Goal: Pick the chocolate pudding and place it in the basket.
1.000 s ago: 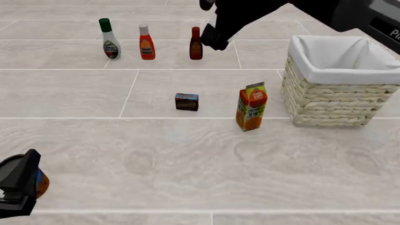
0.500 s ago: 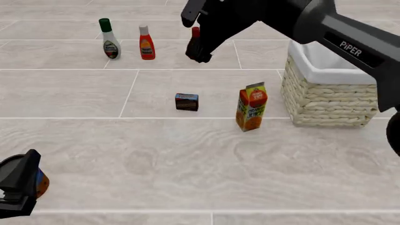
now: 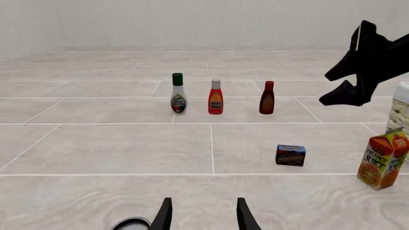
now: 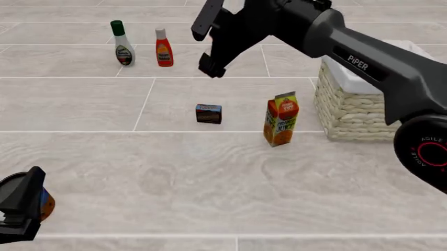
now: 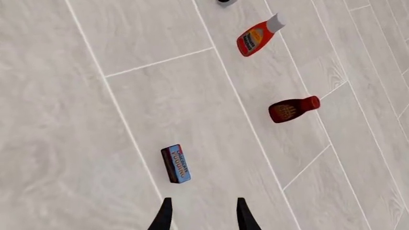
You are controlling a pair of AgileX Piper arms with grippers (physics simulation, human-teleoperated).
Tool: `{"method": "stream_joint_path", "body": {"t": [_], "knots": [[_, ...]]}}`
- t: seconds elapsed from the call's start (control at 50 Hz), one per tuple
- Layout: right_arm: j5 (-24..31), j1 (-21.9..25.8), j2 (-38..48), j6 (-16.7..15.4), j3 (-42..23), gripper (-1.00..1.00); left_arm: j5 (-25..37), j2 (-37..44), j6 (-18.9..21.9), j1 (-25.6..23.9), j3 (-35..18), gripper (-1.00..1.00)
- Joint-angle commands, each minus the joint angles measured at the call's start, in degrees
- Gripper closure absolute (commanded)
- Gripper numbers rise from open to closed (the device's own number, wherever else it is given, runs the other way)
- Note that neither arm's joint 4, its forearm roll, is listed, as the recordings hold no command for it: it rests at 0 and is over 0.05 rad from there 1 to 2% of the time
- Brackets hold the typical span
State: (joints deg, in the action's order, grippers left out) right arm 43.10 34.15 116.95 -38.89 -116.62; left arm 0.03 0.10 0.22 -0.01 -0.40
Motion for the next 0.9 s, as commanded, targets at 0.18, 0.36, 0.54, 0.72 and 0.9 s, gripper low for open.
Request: {"method": "stream_joint_path", "body": {"t": [0.18,0.36,0.54,0.72,0.9], "knots": [[0.13,-0.27,4.72,0.59,-3.59,-1.00,-0.04,0.00,0.05,0.08,0.02,-1.00],[0.69,-1.03,7.46,0.44,-6.19,-1.00,-0.10,0.01,0.05,0.08,0.09,-1.00],[0.96,-1.31,9.82,-0.06,-8.13,-1.00,-0.14,0.01,0.05,0.08,0.13,-1.00],[2.08,-1.41,12.80,0.02,-11.07,-1.00,-0.18,0.02,0.05,0.08,0.16,-1.00],[3.16,-1.55,15.28,-0.03,-13.63,-1.00,-0.32,0.07,0.04,0.08,0.26,-1.00]]}}
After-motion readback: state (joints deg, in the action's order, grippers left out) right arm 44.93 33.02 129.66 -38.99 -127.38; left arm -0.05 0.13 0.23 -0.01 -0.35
